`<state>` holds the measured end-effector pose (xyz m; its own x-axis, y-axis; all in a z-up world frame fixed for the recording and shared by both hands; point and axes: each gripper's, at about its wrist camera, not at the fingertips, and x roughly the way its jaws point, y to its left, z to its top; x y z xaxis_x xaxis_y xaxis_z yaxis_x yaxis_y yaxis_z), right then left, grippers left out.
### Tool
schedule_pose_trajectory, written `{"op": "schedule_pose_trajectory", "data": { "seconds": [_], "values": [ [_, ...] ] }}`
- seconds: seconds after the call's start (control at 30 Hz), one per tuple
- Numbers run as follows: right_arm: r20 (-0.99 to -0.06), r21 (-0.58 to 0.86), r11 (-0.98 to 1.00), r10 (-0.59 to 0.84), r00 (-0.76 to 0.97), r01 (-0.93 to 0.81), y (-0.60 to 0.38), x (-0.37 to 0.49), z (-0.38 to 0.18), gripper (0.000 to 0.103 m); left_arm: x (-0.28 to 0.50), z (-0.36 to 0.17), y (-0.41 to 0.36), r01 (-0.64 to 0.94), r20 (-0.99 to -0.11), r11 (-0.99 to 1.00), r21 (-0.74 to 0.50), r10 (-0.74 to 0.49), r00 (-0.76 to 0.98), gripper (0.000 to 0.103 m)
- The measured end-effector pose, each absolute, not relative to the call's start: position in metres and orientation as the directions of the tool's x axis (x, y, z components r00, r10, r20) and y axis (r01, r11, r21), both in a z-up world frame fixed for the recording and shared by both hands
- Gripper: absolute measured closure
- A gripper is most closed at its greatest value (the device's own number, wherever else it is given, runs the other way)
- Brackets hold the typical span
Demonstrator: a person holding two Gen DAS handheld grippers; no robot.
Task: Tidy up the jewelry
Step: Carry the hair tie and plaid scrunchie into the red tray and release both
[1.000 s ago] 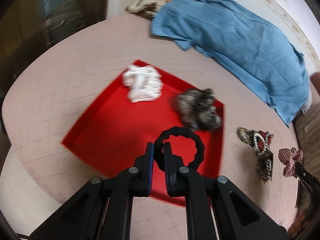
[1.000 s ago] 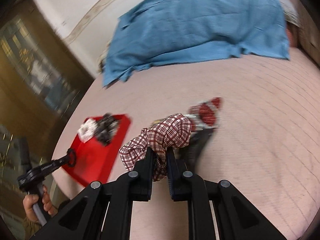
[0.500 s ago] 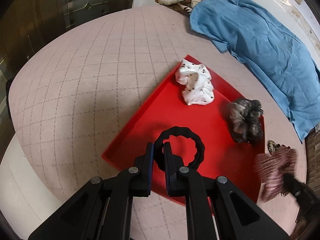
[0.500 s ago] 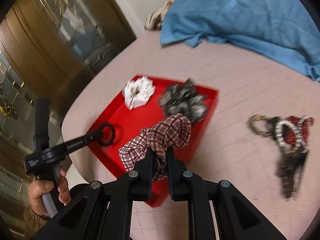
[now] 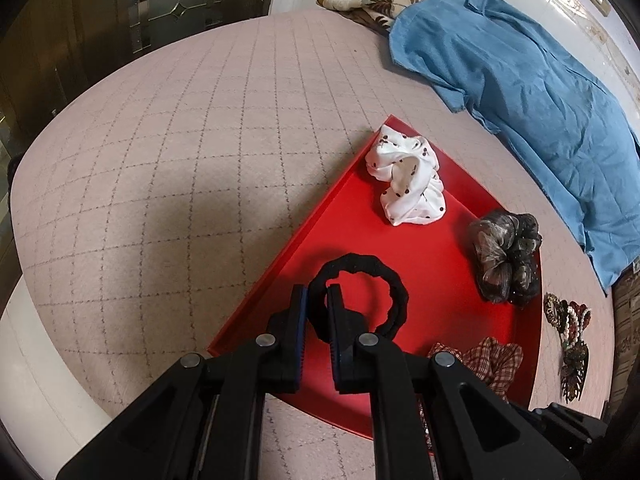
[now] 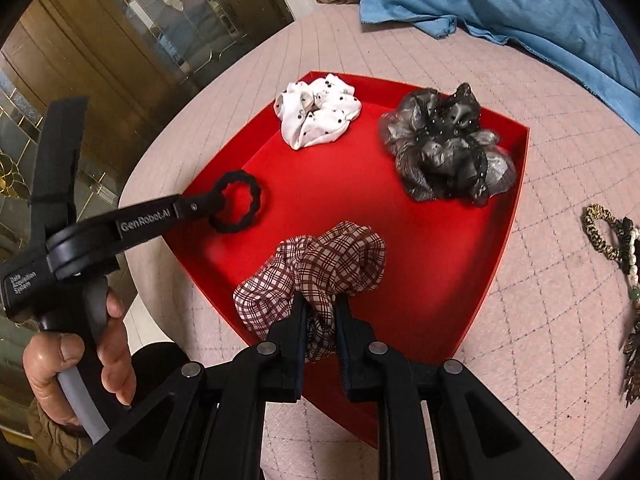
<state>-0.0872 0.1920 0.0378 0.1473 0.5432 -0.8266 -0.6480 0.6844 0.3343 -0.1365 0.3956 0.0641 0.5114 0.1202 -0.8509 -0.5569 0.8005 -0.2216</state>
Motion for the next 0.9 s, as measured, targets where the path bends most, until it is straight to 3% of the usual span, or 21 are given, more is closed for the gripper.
{"op": "schedule_pose_trajectory", "data": {
  "seconds": [0.1,0.17,0.2,0.27,0.33,0.9],
  "values": [
    [-0.827,0.341,0.686,0.544,0.142,-0.643,0.191,-0.086,0.04,0.083,-0.14,0.068,0.396,-0.555,-0.845,0.797,-0.237,0.113,0.523,0.093],
    [-0.822,0.347,0.687,0.551,0.145,-0.639,0.189,-0.085,0.043,0.066,-0.143,0.073,0.395,-0.554,-0.839,0.797,-0.242,0.114,0.532,0.09],
    [-0.817,0.35,0.685,0.557,0.15,-0.639,0.187,-0.086,0.046,0.063,-0.145,0.076,0.393,-0.553,-0.835,0.796,-0.245,0.116,0.538,0.087],
    [-0.807,0.349,0.682,0.567,0.163,-0.642,0.183,-0.09,0.053,0.055,-0.15,0.085,0.391,-0.554,-0.823,0.794,-0.251,0.127,0.554,0.07],
    [-0.8,0.345,0.678,0.574,0.175,-0.649,0.18,-0.094,0.06,0.052,-0.155,0.094,0.389,-0.558,-0.81,0.792,-0.248,0.146,0.567,0.062],
    [-0.736,0.336,0.731,0.597,0.32,-0.593,0.062,-0.113,0.098,0.042,-0.169,0.156,0.318,-0.475,-0.759,0.869,-0.138,0.215,0.615,0.059]
  ]
}}
